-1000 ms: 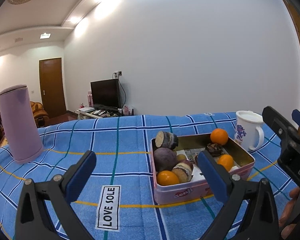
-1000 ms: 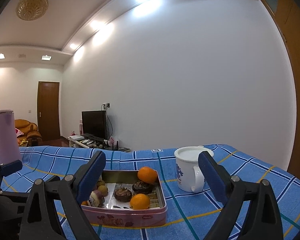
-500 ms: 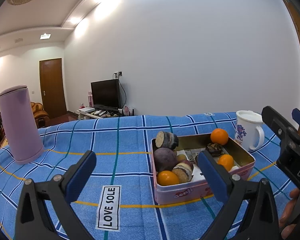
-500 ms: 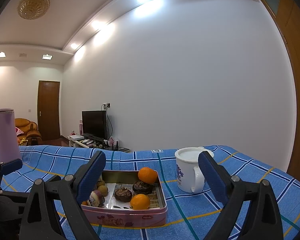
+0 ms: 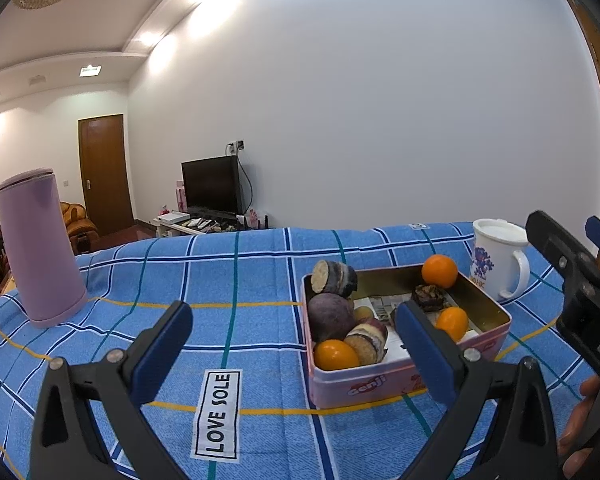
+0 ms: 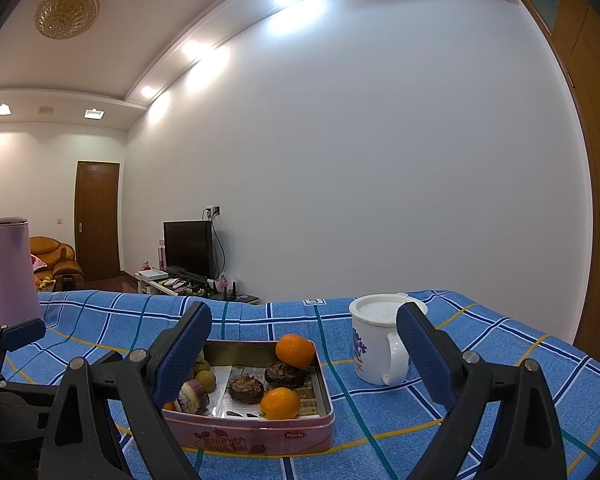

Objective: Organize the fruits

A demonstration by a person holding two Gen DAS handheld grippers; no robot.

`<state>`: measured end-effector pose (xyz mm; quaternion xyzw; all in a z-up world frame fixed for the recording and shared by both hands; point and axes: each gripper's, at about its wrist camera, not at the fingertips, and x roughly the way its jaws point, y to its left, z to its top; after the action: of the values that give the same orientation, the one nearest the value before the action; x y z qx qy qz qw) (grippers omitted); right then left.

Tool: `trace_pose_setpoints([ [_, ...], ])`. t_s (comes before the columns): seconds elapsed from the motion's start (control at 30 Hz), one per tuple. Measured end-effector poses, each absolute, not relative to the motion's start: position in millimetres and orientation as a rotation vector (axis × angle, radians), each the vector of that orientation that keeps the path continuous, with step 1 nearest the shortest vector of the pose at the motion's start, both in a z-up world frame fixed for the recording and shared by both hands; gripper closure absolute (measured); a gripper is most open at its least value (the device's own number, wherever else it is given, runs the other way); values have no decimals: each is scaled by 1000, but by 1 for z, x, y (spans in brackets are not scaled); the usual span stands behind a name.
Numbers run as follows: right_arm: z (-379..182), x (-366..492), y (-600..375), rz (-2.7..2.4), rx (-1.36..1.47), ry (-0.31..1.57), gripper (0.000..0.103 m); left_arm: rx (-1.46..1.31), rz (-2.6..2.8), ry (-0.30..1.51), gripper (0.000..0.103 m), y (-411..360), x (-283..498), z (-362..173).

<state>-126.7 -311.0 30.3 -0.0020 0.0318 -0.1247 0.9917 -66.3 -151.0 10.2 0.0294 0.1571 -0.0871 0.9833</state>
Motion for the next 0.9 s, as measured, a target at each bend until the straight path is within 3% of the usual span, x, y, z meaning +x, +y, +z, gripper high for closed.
trace_pose_setpoints([
  [0.9,29,-125,-312,-255,-5,74,8,71,-161,332,0,-150,-64,8],
])
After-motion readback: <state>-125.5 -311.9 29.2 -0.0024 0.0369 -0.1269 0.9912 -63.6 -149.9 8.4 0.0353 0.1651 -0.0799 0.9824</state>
